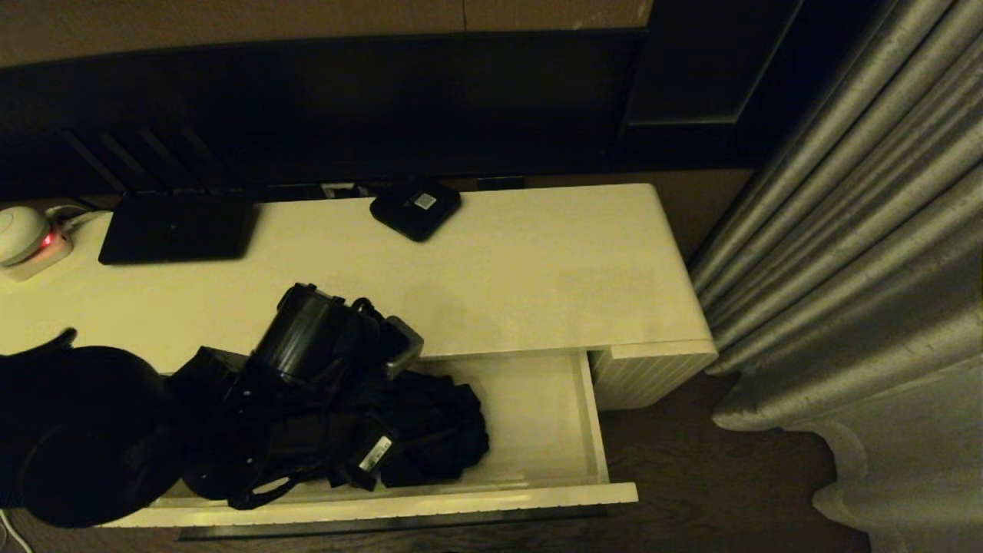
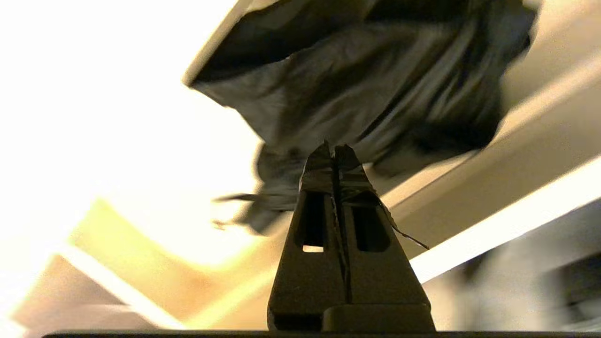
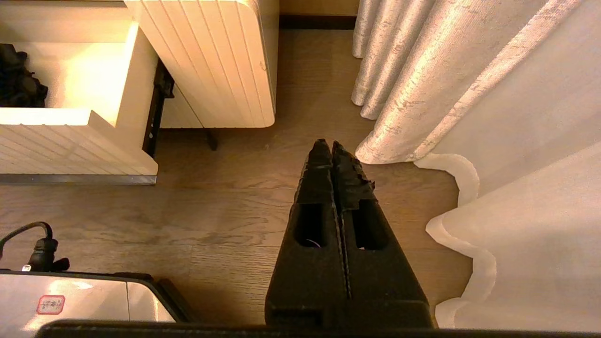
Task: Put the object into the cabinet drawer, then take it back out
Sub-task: Open the drawer, then take the umbrella out of the drawer and put it on the table
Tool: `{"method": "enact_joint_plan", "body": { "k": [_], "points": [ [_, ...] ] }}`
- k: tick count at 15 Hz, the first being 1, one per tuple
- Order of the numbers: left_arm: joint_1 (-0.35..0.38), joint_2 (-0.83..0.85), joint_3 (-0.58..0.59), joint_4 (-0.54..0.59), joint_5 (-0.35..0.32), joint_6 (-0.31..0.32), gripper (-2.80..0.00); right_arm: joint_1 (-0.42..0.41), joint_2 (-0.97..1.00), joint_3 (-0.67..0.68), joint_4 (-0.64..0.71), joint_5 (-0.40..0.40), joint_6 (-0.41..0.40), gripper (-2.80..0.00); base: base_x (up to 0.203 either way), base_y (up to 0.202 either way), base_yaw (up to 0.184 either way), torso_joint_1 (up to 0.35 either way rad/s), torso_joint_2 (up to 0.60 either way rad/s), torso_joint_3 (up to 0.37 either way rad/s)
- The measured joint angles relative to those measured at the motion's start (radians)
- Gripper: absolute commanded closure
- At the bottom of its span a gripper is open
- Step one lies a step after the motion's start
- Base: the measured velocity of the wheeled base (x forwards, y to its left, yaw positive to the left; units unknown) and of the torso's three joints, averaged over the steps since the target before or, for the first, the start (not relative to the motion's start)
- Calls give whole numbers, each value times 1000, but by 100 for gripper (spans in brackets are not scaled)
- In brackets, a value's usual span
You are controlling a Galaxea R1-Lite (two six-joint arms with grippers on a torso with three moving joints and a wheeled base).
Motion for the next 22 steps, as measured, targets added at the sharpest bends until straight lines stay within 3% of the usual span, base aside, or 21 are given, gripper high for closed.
{"method": "enact_joint_plan", "body": {
  "k": [4, 6, 7, 10, 11, 12, 19, 22],
  "points": [
    [13, -26, 4, 15, 1, 361, 0, 0, 0, 0, 0, 0, 0, 0, 0, 0, 0, 0, 0, 0],
    [16, -31, 9, 26, -2, 490, 0, 0, 0, 0, 0, 0, 0, 0, 0, 0, 0, 0, 0, 0],
    [16, -30, 9, 36, -4, 524, 0, 0, 0, 0, 0, 0, 0, 0, 0, 0, 0, 0, 0, 0],
    [16, -18, -1, 84, -10, 537, 0, 0, 0, 0, 0, 0, 0, 0, 0, 0, 0, 0, 0, 0],
    [14, -13, -6, 90, -12, 541, -16, 0, 0, 0, 0, 0, 0, 0, 0, 0, 0, 0, 0, 0],
    [14, -8, -14, 99, -17, 544, -280, 0, 0, 0, 0, 0, 0, 0, 0, 0, 0, 0, 0, 0],
    [31, 80, -165, 192, -138, 550, -280, 0, 0, 0, 0, 0, 0, 0, 0, 0, 0, 0, 0, 0],
    [61, 136, -213, 192, -168, 600, -280, 0, 0, 0, 0, 0, 0, 0, 0, 0, 0, 0, 0, 0]
  ]
}}
